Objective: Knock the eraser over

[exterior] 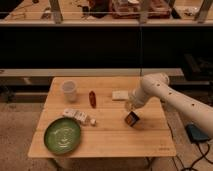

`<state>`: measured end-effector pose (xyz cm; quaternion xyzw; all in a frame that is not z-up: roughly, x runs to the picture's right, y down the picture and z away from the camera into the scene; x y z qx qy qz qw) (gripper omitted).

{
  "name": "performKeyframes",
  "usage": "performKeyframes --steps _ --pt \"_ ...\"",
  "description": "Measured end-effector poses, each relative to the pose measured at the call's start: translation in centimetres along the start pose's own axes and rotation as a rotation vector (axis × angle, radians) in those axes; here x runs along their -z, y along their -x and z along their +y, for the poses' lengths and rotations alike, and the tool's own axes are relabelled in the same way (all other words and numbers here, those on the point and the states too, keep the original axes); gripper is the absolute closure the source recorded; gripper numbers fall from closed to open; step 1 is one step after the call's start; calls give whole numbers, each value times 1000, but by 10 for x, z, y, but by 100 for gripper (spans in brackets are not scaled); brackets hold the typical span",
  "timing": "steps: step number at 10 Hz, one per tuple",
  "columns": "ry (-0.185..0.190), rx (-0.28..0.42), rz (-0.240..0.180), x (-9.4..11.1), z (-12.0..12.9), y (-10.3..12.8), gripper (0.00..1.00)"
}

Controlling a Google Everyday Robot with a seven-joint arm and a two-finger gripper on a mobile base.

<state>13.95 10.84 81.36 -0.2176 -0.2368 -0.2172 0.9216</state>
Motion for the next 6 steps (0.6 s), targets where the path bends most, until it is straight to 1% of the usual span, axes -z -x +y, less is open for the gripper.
performKeyframes --steps 3,4,6 --pt "52 12 -48 5 46 25 100" --pt "73 17 -64 10 72 40 100" --pt "96 18 -74 23 110 60 98"
